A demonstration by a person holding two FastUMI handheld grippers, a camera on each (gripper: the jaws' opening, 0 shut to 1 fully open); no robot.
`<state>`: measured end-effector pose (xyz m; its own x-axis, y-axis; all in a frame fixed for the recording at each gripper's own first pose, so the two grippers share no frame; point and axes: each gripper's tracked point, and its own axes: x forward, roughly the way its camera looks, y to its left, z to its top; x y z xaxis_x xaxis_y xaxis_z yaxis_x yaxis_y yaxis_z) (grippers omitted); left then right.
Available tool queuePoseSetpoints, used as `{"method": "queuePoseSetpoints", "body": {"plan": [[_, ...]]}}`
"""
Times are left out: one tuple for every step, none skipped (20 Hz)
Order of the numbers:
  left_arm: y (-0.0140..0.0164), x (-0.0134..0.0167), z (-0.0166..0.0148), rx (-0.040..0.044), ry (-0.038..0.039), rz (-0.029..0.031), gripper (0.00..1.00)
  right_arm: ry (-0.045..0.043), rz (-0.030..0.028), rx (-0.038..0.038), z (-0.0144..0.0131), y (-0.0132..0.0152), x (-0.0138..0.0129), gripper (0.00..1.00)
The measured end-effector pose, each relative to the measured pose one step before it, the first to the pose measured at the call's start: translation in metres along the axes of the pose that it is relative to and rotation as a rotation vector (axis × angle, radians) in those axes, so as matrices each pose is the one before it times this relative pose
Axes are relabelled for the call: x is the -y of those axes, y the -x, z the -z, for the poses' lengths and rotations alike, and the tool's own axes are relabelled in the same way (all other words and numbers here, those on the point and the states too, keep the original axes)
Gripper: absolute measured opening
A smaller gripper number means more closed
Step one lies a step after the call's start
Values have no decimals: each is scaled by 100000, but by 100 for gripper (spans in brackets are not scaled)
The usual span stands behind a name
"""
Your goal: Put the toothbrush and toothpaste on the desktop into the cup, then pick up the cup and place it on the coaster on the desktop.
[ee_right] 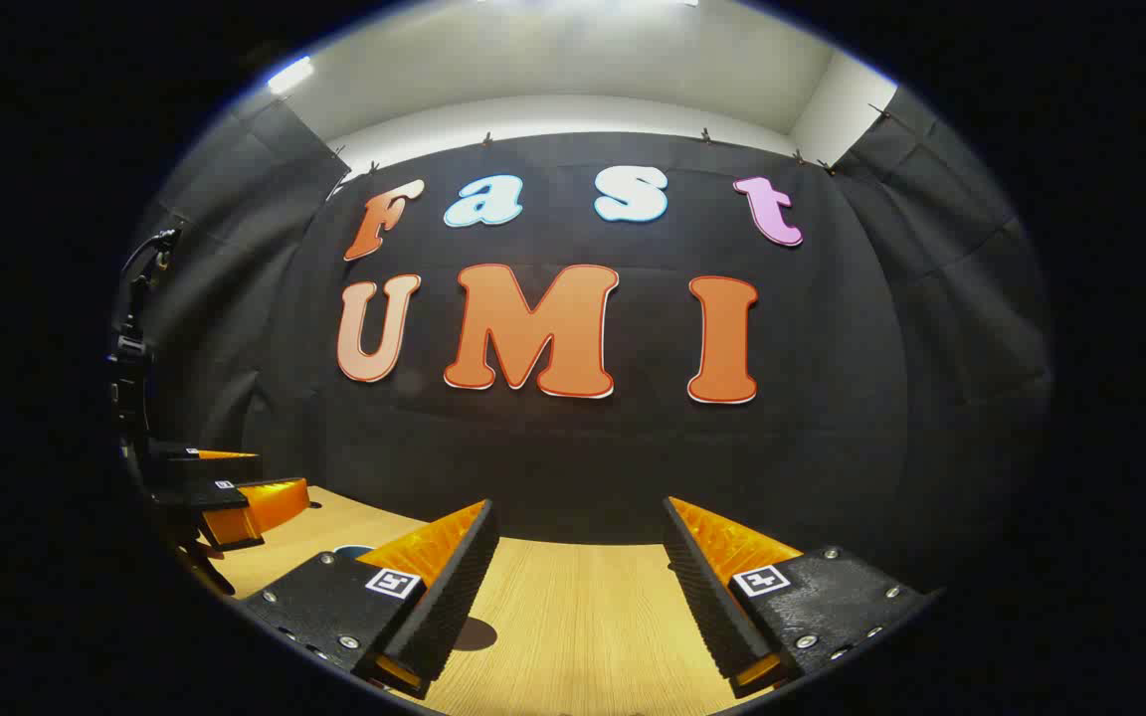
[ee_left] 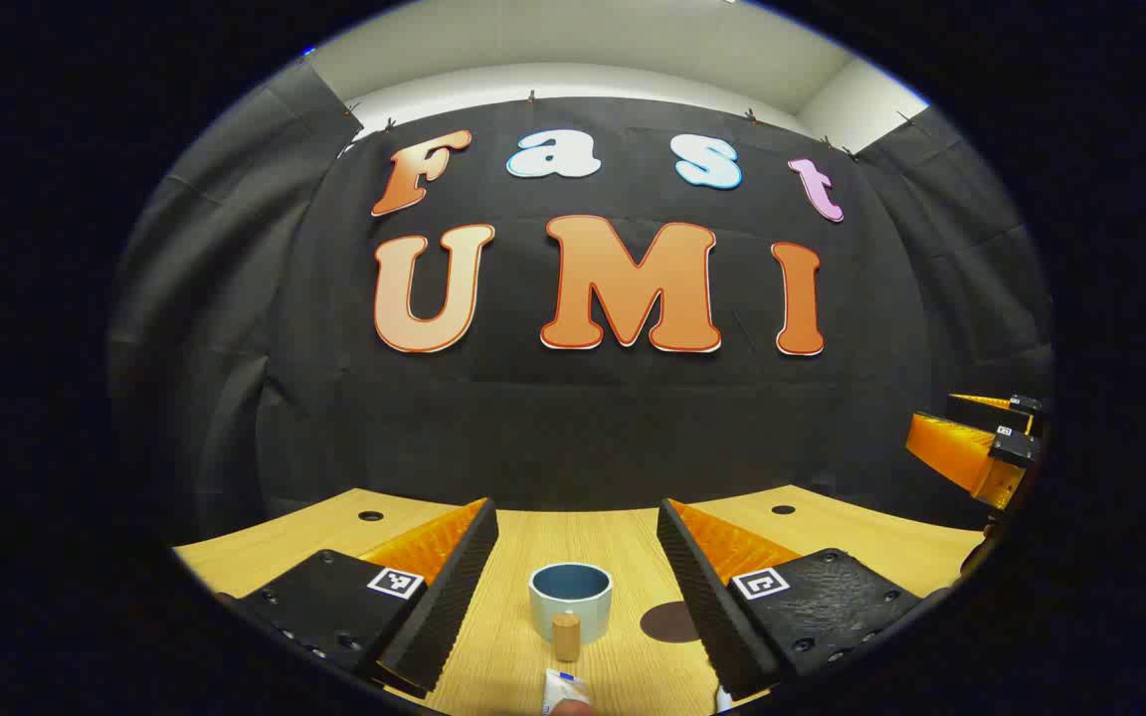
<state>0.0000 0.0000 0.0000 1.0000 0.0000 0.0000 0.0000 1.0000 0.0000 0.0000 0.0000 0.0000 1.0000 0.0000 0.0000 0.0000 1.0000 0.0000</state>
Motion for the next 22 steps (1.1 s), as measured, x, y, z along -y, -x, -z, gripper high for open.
{"method": "queuePoseSetpoints", "body": {"plan": [[-192, 338, -164, -135, 849, 812, 100, 726, 374, -235, -9, -95, 155, 98], [-32, 305, -370, 263, -690, 292, 96, 742, -583, -185, 17, 167, -83, 98], [-29, 207, -412, 885, -1324, 150, 96, 222, 100, -630, 166, 66, 53, 98], [-55, 613, -578, 917, -1613, 1098, 99, -411, -227, -1549, 461, -2, 25, 98], [39, 488, -400, 505, -1722, 329, 99, -752, -287, -1313, 470, 153, -57, 98], [47, 419, -382, 389, -1134, 803, 99, -743, -282, -1319, 422, 64, 106, 98], [50, 526, -290, 693, -139, 788, 96, -223, -152, -931, 222, -18, 36, 98], [-99, 478, -309, 392, 723, 1322, 96, 24, 750, -854, 143, -114, 349, 98], [78, 296, -159, 418, 622, 632, 96, -356, 788, -144, -34, -41, 326, 98], [123, -68, -341, 441, -342, -354, 96, -792, 536, -440, 0, -35, 171, 98], [122, -77, -450, 1219, -488, -257, 100, -764, -1045, 120, -156, 67, -184, 98], [48, -104, -330, 766, -157, -771, 95, -83, -634, 540, -285, -26, -160, 98], [76, 215, 266, -179, 99, 318, 100, 727, -156, 1001, -134, 22, 147, 100], [-240, 210, 325, -1045, 92, 94, 95, 1262, 759, 967, -157, -58, 237, 98], [-124, -38, 313, -640, 244, 337, 95, 1205, 333, 21, 154, -207, 131, 98], [-251, -241, 168, -745, 182, -622, 100, 1070, -727, -667, 320, -270, -331, 98], [-229, -467, 223, -336, -478, -906, 95, 596, -1253, -974, 244, -162, -345, 98], [-205, -458, 112, -3, -761, -1045, 95, 412, -1387, -866, 202, -123, -466, 98], [-216, -467, 77, 468, -349, -1078, 100, 224, -1288, -125, -19, -185, -499, 98], [-165, -264, 87, -20, -217, -699, 100, 276, -1939, 537, -113, -114, -644, 98], [85, -406, 353, -83, -300, -846, 100, 479, -1720, 296, 5, -68, -658, 98], [38, -414, 229, -266, 214, -748, 96, 250, -1285, 187, 89, -88, -466, 98]]}}
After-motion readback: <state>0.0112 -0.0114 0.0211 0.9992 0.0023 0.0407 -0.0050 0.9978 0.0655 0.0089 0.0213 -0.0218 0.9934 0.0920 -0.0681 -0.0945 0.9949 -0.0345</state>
